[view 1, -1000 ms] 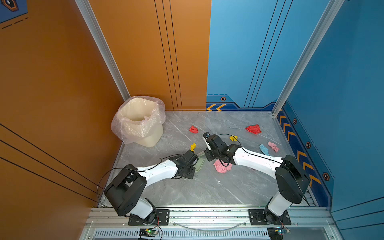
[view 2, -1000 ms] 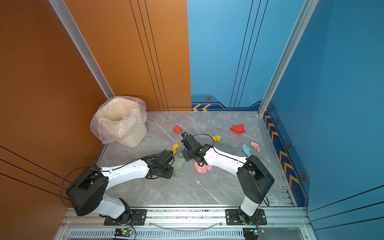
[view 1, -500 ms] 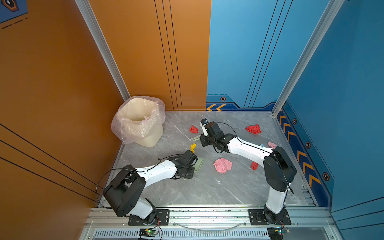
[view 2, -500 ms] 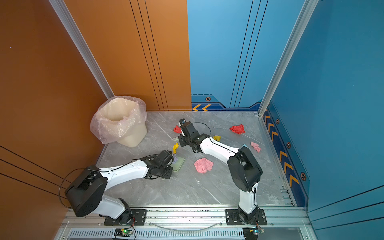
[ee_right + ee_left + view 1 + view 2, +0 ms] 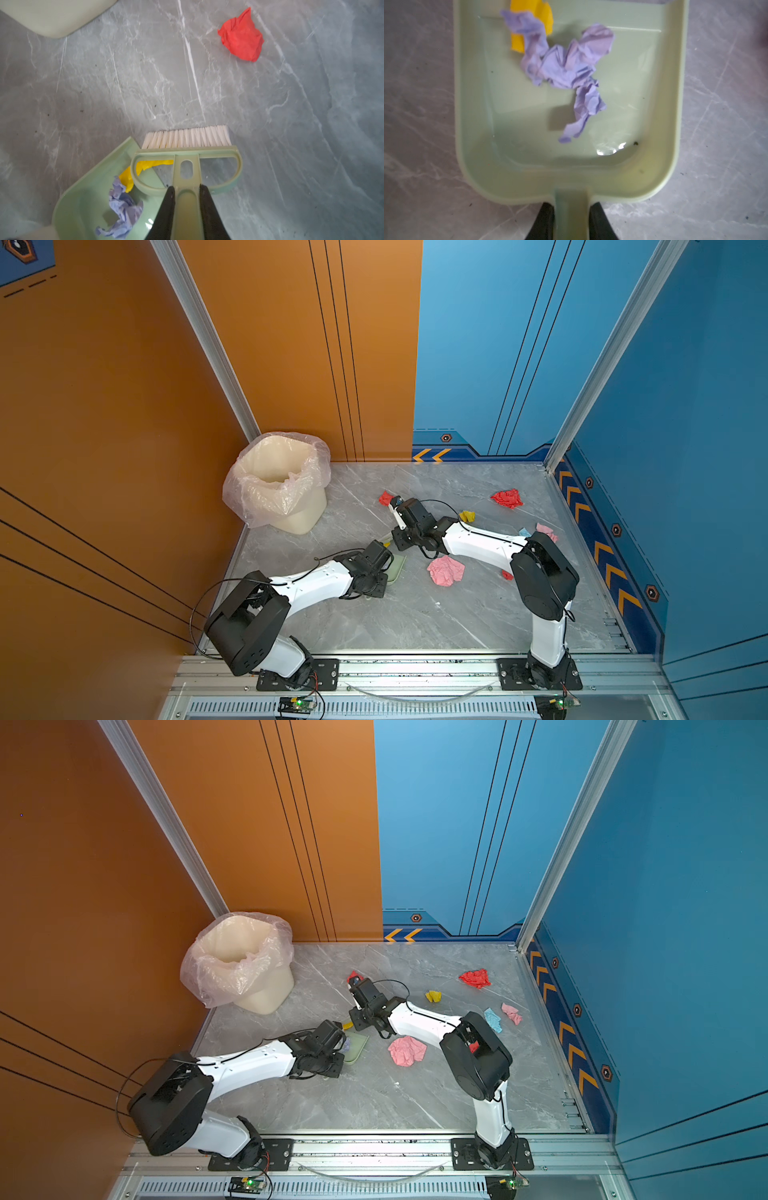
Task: Sweep away the paper scraps from the table
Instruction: 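Sweep the purple and yellow scraps into the dustpan with the right gripper's brush, then lift the brush and move it behind the red scrap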
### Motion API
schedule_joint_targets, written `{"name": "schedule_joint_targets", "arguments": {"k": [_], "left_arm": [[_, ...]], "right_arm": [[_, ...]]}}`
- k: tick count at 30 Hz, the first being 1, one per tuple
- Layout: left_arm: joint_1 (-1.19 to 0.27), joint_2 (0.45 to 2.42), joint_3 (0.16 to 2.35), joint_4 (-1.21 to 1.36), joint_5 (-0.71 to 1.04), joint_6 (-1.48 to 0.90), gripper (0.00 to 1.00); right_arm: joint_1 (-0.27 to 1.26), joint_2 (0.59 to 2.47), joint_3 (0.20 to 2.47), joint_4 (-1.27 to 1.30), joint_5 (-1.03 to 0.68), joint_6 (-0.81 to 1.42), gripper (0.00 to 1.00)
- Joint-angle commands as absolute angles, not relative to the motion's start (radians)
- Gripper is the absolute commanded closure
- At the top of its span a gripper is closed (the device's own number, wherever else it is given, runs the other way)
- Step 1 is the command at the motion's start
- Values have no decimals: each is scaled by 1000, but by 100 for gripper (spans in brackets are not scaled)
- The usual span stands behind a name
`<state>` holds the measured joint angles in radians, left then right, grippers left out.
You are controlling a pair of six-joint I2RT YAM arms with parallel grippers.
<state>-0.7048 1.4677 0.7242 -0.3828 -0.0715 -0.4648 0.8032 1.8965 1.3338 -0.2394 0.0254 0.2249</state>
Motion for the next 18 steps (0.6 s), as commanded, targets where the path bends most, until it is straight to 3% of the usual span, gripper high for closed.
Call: {"name": "schedule_joint_targets", "arguments": {"k": [1,11,18], "left_arm": [[-691,1454,704,-408,-94,-478,100],[-690,1471,713,-405,-81,-472,100],[-690,1467,713,-399,-78,-474,100]], "right_arm": [[826,1821,1292,-342,9,233,100],[855,1770,1280,-432,-36,252,100],[765,1754,1274,-329,-114,340,100]]}}
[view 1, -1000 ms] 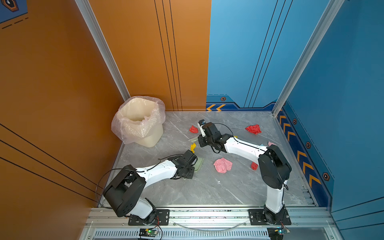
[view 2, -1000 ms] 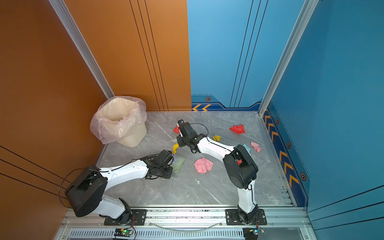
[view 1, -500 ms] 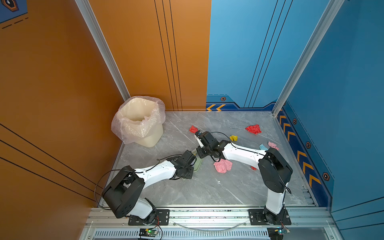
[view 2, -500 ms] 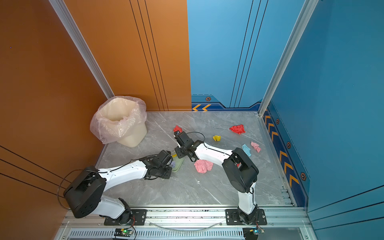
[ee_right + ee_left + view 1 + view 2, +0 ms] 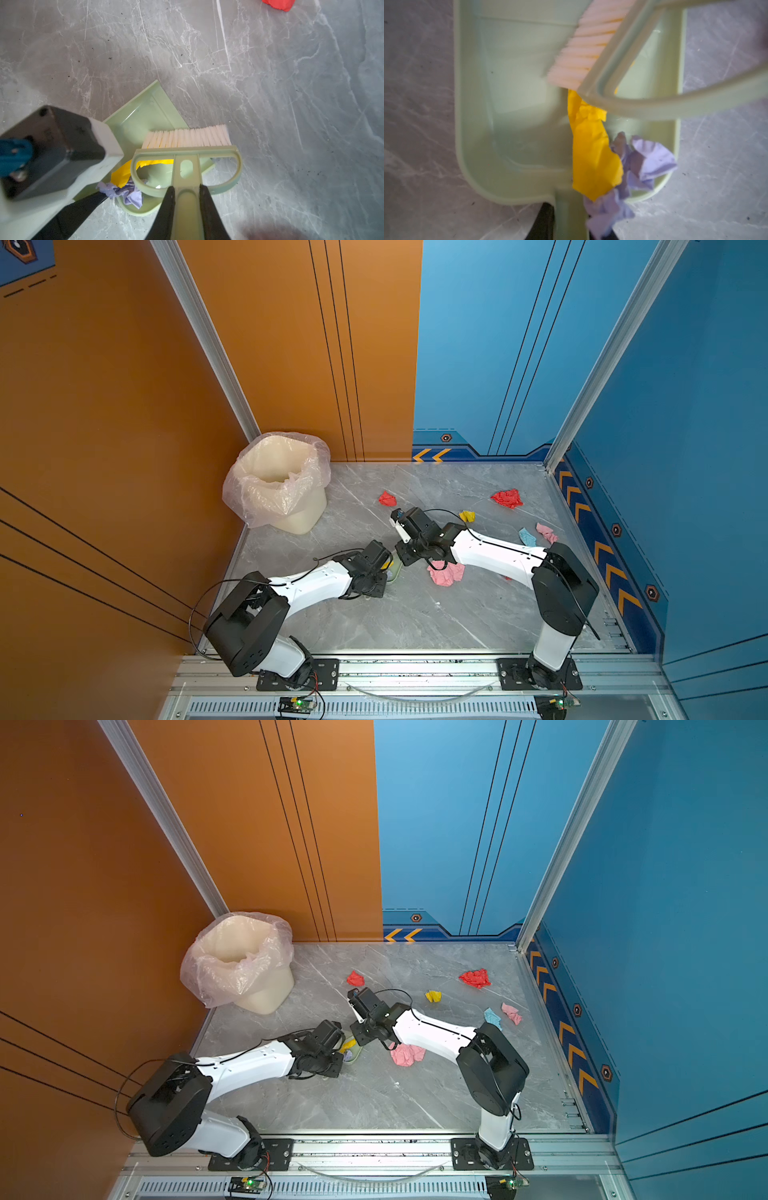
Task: Sweep away the paper scraps from the table
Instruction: 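Lift the brush and move it behind the red scrap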
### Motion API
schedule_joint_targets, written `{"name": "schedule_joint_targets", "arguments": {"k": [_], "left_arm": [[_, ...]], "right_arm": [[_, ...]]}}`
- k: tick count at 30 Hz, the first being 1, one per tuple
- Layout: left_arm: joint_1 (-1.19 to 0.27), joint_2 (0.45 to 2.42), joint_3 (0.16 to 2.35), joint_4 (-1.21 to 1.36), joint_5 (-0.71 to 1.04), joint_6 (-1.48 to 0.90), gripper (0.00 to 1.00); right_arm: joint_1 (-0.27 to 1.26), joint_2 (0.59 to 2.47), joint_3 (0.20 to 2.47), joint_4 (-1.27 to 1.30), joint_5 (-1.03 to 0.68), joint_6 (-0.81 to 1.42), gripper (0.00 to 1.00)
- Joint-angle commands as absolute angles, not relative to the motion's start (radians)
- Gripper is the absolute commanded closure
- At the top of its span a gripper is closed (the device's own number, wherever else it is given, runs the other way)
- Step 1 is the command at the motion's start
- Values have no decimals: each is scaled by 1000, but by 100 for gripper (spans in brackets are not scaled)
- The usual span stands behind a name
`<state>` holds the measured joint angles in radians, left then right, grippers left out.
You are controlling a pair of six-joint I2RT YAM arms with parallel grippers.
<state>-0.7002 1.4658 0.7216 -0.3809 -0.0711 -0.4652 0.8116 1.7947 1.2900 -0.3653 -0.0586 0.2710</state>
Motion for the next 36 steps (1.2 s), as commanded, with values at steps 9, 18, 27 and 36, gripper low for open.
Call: {"name": "schedule_joint_targets", "arguments": {"k": [9,18,27,36], "left_arm": [[-690,1462,712,-391,-78,-475,100],[-689,1478,719,-388,-67,-471,100],[-687,1492,731,-385,-71,-474,100],[-686,1507,739,-382,-74,-472,100]], "right_arm": [[621,1773,1322,-219,-236,407,100],[583,1971,1592,-188,-30,328,100],[596,2219,1742,16,123,330,100],[624,2258,1724,-40,116,282,100]]}}
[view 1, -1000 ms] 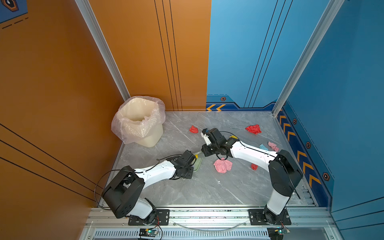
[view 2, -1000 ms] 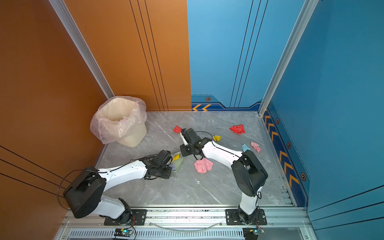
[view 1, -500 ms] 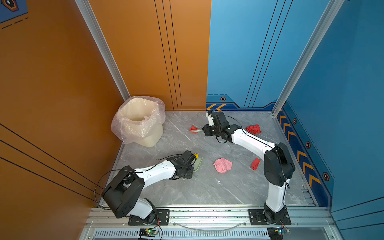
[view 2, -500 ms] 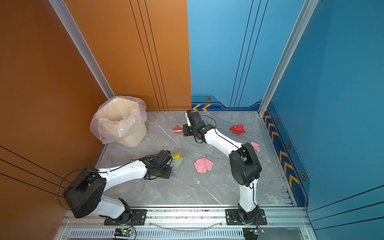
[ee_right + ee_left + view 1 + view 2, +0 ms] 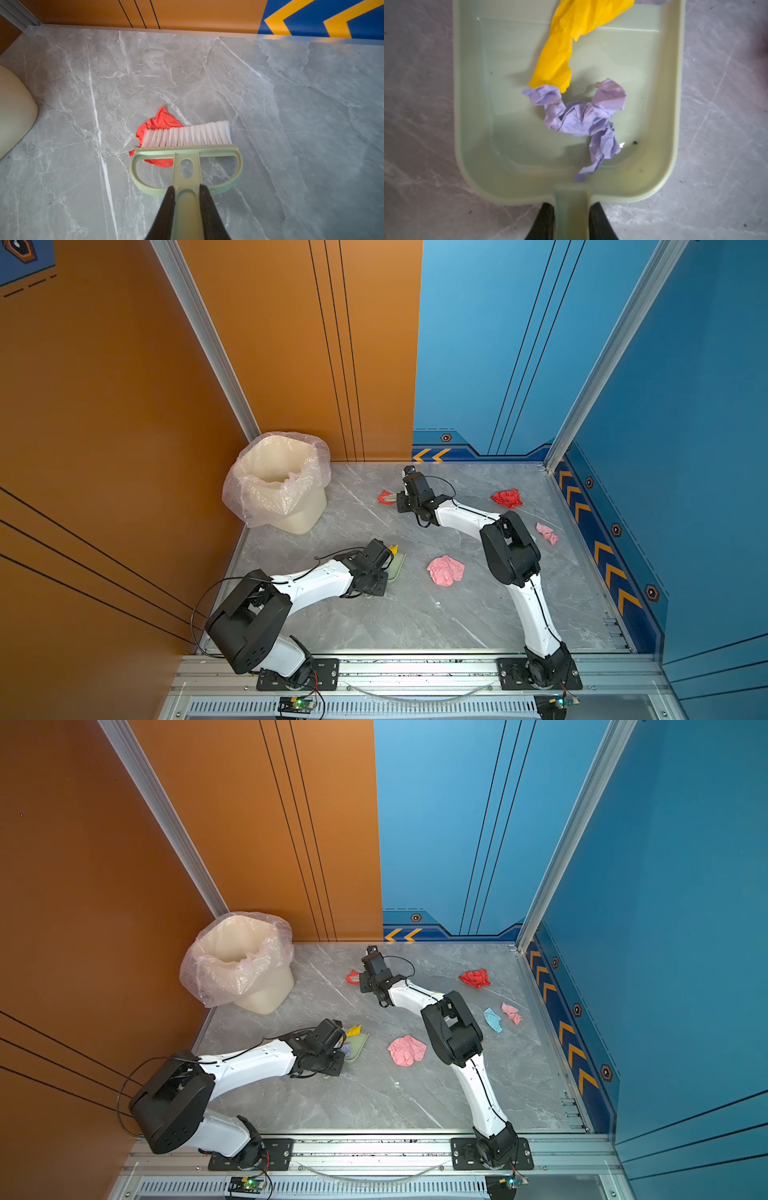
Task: Sweep away the paper scraps from the table
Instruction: 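Lift the brush and move it behind the red scrap, then sweep the red scrap into the dustpan with the right gripper's brush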
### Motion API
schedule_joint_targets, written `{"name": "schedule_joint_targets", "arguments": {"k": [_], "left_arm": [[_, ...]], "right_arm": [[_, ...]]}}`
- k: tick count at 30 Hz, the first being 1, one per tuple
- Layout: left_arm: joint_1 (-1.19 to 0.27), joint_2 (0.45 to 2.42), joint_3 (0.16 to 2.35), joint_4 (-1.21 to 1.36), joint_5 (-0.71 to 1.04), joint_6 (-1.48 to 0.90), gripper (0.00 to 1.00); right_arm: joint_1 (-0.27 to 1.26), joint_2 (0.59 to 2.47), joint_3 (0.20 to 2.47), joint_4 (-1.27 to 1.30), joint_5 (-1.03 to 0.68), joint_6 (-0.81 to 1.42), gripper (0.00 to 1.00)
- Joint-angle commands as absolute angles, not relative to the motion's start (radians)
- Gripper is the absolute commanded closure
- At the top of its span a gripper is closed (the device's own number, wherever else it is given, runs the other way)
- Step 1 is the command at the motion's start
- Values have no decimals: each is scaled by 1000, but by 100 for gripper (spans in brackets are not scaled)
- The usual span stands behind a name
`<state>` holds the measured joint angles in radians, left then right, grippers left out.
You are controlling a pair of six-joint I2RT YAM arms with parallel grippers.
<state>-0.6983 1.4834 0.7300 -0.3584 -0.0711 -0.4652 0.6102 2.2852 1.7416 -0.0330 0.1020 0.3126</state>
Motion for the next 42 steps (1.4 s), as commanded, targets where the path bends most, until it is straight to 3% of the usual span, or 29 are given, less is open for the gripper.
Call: {"name": "schedule_joint_targets", "arguments": {"k": [1,13,25,33,42], "left_arm": [[-686,1509,740,-382,-74,-472,100],[-677,1512,742,-388,-74,-469,100],[-674,1531,756,-397,-71,-455,100],[-674,1523,751,-402,-70,-458,100],[-676,1525,754,-402,-74,-463,100]], "right_arm": [[626,2247,1705,-47,118,279,100],[680,1983,1370,-184,75,219,100],[747,1722,1234,-292,16,196,100],[668,1786,1336,-265,26,189,100],[693,1933,1443,-348,103,159,100]]}}
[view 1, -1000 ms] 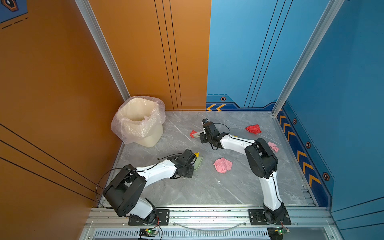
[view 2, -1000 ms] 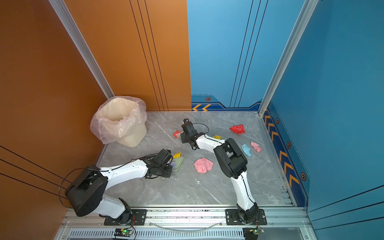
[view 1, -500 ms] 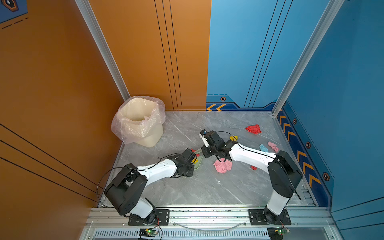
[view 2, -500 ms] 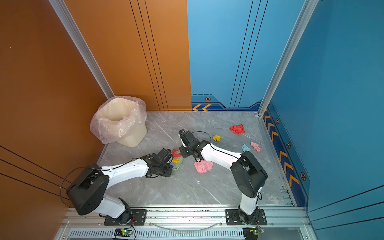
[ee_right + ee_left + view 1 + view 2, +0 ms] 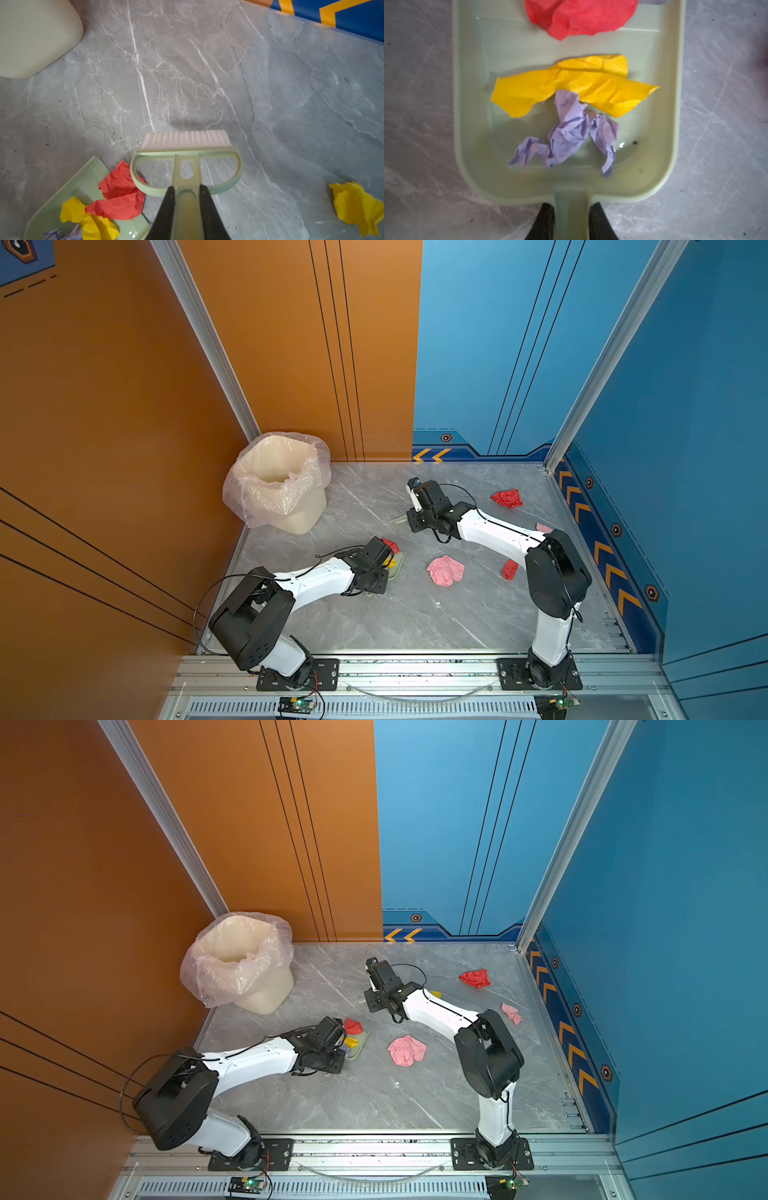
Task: Sweep away the paper scraps from the table
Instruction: 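Sweep the red scrap into the dustpan with the right gripper's brush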
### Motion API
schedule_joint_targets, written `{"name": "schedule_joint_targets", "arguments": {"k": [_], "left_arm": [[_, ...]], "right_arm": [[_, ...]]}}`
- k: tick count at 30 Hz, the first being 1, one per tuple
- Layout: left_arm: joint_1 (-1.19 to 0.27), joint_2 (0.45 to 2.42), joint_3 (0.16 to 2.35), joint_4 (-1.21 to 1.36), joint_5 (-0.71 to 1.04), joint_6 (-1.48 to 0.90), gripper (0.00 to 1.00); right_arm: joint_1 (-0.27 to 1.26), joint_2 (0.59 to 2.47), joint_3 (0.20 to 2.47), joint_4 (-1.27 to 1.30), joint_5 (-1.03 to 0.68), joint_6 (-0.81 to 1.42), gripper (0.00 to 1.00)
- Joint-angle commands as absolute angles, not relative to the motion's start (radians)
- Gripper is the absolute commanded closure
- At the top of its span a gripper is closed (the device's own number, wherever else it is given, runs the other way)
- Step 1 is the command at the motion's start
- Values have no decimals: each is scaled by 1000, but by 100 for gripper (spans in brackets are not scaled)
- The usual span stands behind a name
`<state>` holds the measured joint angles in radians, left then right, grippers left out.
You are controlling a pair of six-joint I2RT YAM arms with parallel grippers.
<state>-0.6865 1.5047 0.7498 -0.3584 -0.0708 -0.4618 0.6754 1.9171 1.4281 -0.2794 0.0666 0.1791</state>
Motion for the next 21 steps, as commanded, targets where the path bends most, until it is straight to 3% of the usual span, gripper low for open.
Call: {"name": "schedule_joint_targets", "arguments": {"k": [1,12,21], "left_arm": [[-676,1525,755,-402,-74,-463,100],[-674,1532,764,-407,-84,-462,100],[-673,1538,765,-399,-77,-460,100]], "right_arm": [[708,1931,1433,-352,102,158,100],[853,1813,1262,-395,74,193,100],[848,1743,1235,-381,56,210,100]]}}
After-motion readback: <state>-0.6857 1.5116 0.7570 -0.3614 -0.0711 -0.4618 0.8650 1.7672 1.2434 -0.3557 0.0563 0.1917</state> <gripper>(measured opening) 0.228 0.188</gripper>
